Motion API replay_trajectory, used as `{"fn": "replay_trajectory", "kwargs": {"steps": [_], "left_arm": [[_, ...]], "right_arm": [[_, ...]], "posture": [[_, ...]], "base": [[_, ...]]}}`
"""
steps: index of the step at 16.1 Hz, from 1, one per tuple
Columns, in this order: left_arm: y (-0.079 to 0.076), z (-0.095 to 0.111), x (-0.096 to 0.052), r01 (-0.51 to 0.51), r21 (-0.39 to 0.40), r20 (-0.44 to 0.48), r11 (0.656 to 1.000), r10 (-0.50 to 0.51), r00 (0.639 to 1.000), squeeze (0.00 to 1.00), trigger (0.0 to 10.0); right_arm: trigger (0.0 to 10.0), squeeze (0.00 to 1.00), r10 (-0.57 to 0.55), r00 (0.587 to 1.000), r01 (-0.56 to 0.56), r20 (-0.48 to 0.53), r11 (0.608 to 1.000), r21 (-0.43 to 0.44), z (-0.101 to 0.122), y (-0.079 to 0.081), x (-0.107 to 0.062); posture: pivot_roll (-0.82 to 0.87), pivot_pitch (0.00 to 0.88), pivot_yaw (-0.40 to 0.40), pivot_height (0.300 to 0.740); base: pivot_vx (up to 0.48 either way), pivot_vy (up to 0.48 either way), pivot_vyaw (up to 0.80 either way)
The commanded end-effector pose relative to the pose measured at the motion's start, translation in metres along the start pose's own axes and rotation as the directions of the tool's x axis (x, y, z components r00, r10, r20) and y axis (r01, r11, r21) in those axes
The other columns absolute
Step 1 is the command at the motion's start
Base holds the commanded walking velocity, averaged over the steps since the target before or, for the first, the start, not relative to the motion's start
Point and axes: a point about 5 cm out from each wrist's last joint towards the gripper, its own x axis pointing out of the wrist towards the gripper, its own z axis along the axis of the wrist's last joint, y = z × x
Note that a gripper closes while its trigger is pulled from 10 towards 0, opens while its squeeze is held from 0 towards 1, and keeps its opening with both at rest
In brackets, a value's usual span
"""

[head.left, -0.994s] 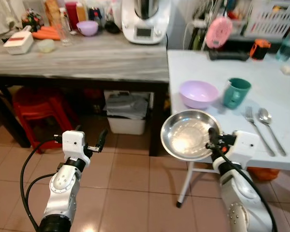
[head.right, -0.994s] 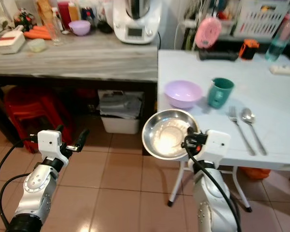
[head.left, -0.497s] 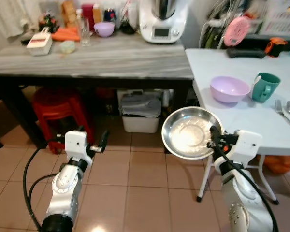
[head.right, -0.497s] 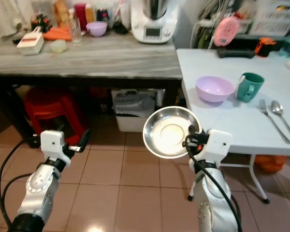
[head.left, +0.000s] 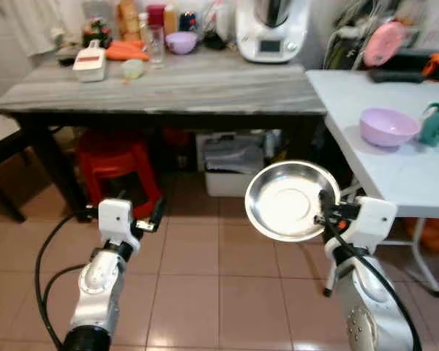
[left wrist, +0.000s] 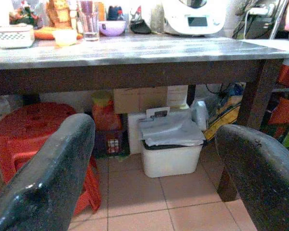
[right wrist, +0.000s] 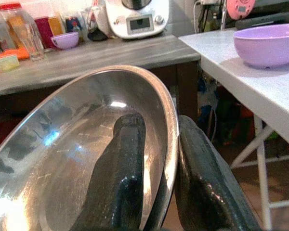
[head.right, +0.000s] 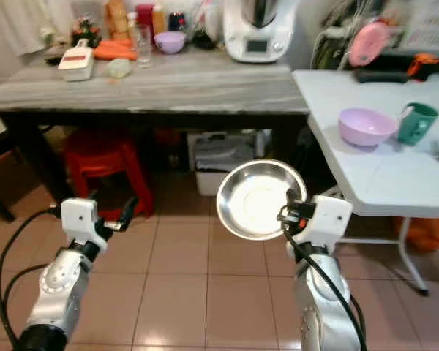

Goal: Setting the table

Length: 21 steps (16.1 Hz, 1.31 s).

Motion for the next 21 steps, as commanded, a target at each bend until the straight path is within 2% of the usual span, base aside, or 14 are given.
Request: {"fn": "replay_trajectory", "kwargs": {"steps": [1,6,10,14,15,18,21], "left_arm": [[0.003,0.004,-0.002,-0.001,0.031,0.019,1.0,0.0,1.0,0.0,10.0],[-0.003,0.001,-0.02,0.042,0.043,0.032,0.998,-0.043,0.999,0.0,10.0],[-0.012,-0.003,-0.04,0.041,0.023,0.019,0.999,-0.041,0.999,0.0,10.0],[-0.004,-0.004,-0.05,0.039,0.046,0.0,0.998,-0.039,0.999,0.0,10.0],[0.003,-0.002,-0.054,0.038,0.059,-0.01,0.998,-0.038,0.999,0.0,10.0],[0.007,0.003,-0.061,0.061,0.078,-0.01,0.995,-0.061,0.998,0.0,10.0],[0.011,0.005,-0.063,0.05,0.069,-0.011,0.996,-0.049,0.999,0.0,10.0]], "right_arm": [[10.0,0.0,0.026,0.999,-0.026,0.033,1.0,0.0,0.007,0.007,0.002],[10.0,0.0,0.047,0.998,-0.045,0.048,0.998,-0.047,0.008,0.004,-0.002],[10.0,0.0,0.046,0.998,-0.043,0.05,0.997,-0.058,0.007,0.001,-0.008],[10.0,0.0,0.06,0.997,-0.056,0.044,0.995,-0.086,0.004,-0.001,-0.013],[10.0,0.0,0.071,0.997,-0.067,0.04,0.993,-0.097,0.004,-0.002,-0.016],[10.0,0.0,0.071,0.997,-0.067,0.031,0.99,-0.121,0.003,-0.009,-0.022],[10.0,0.0,0.062,0.998,-0.058,0.029,0.99,-0.13,0.002,-0.013,-0.025]], "posture": [[-0.03,0.0,-0.018,0.74],[-0.03,0.0,-0.017,0.74],[-0.01,0.0,-0.012,0.74],[-0.01,0.0,-0.017,0.74],[-0.01,0.0,-0.017,0.74],[-0.01,0.0,-0.017,0.74],[-0.01,0.0,-0.02,0.74]], "base": [[0.0,0.0,0.0],[0.102,0.0,0.0],[0.309,0.0,0.48],[0.337,0.0,0.0],[0.337,0.0,0.0],[0.337,0.0,0.0],[0.339,0.0,0.0]]}}
